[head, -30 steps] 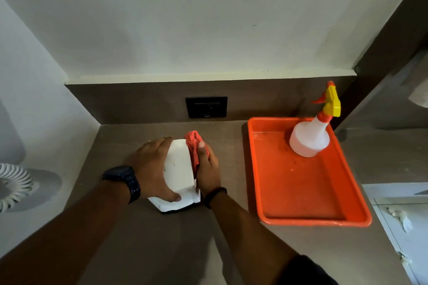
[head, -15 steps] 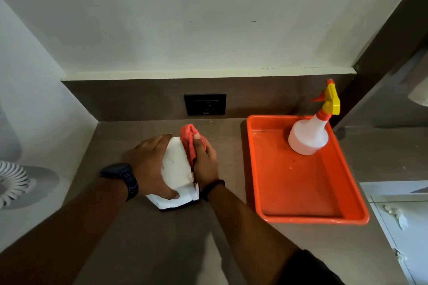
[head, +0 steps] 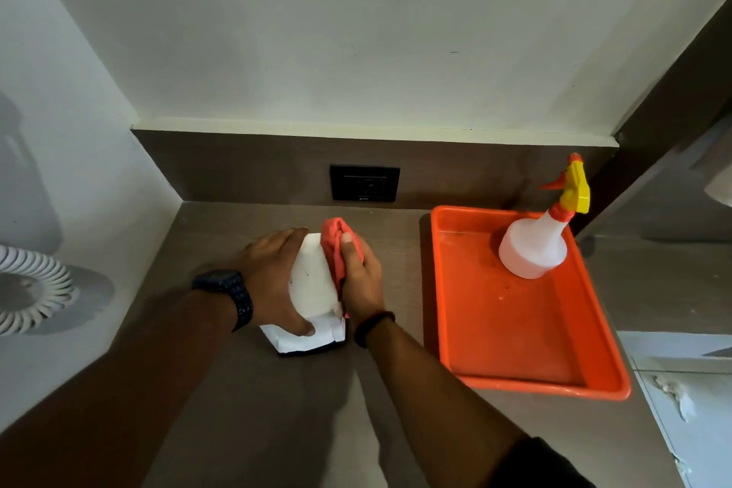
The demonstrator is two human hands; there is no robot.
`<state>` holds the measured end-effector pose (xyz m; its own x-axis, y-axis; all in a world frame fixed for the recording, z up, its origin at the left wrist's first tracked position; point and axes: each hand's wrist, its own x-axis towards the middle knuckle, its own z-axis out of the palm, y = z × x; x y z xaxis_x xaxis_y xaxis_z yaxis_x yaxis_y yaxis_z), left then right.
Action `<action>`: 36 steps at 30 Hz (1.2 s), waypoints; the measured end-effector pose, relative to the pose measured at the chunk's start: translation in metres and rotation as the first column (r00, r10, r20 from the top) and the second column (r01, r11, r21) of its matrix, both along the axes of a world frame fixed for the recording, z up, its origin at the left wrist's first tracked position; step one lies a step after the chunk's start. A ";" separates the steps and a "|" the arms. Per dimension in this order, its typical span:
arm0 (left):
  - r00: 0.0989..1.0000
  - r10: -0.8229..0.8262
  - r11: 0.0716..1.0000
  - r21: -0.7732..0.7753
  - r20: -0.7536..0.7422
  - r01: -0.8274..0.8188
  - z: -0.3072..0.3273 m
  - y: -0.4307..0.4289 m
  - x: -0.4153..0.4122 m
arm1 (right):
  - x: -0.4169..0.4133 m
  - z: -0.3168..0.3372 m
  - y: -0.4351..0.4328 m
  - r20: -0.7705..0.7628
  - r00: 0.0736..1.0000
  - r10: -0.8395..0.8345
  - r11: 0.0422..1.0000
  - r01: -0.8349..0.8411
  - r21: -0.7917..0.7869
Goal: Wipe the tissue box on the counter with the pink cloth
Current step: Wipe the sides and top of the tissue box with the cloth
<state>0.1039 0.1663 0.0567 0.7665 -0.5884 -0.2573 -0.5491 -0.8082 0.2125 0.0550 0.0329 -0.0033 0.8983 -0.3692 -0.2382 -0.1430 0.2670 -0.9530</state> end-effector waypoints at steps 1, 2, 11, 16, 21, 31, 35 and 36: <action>1.000 0.001 1.000 0.017 0.005 -0.002 -0.001 0.000 0.001 | 0.001 -0.002 -0.001 -0.039 0.999 -0.004 1.000 0.005 0.021; 1.000 0.004 0.999 0.035 0.005 -0.004 -0.002 0.000 0.001 | 0.000 -0.005 0.000 -0.081 0.997 -0.016 0.999 0.020 0.045; 1.000 0.024 1.000 0.001 -0.013 -0.024 -0.009 0.003 0.005 | -0.035 -0.004 0.018 0.005 0.994 -0.105 0.994 0.105 0.006; 1.000 0.028 0.999 -0.020 0.000 -0.028 -0.012 0.003 0.007 | 0.002 0.009 0.001 -0.067 0.996 -0.060 0.997 0.056 -0.053; 1.000 0.025 1.000 0.011 0.017 -0.025 -0.015 0.005 0.007 | -0.014 -0.007 0.011 -0.205 0.975 -0.085 0.992 0.101 0.070; 1.000 0.030 0.997 -0.069 -0.006 -0.030 -0.012 0.005 0.009 | 0.007 0.008 0.001 -0.083 0.996 -0.040 0.998 0.036 -0.046; 1.000 0.028 1.000 0.007 -0.009 -0.028 -0.013 0.005 0.008 | -0.005 -0.008 0.007 -0.218 0.975 -0.040 0.996 0.057 0.073; 1.000 0.028 0.999 0.016 -0.010 -0.028 -0.013 0.005 0.008 | -0.013 -0.010 0.010 -0.237 0.970 -0.043 0.994 0.065 0.086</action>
